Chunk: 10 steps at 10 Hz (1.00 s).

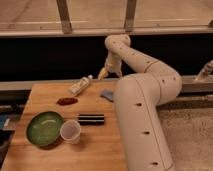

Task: Drag the pepper across the table

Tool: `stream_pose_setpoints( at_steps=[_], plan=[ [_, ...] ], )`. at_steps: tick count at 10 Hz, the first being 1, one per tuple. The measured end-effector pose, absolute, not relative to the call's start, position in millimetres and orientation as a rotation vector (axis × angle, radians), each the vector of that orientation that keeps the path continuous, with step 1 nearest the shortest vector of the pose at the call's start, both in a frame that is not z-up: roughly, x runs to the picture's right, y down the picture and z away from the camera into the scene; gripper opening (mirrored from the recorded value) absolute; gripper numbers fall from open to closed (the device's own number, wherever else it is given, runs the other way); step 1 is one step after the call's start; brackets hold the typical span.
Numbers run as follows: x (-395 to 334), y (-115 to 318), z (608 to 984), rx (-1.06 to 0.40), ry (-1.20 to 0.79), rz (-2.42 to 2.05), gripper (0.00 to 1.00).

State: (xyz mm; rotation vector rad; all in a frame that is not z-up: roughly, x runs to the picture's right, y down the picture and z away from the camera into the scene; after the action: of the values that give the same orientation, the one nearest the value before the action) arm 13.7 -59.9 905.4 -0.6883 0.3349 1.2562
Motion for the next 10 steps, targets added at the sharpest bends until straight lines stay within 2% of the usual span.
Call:
stream_pose_setpoints(
  at_steps=[3, 7, 10],
  plan=[
    [-52.3, -52.4, 893.1, -0.710, 0.281, 1.087, 0.80],
    [-129.2, -13.8, 854.6, -0.789, 0.163, 0.866, 0.80],
    [-144.4, -3.9, 844.9, -0.830, 0.125, 0.827, 0.80]
  ],
)
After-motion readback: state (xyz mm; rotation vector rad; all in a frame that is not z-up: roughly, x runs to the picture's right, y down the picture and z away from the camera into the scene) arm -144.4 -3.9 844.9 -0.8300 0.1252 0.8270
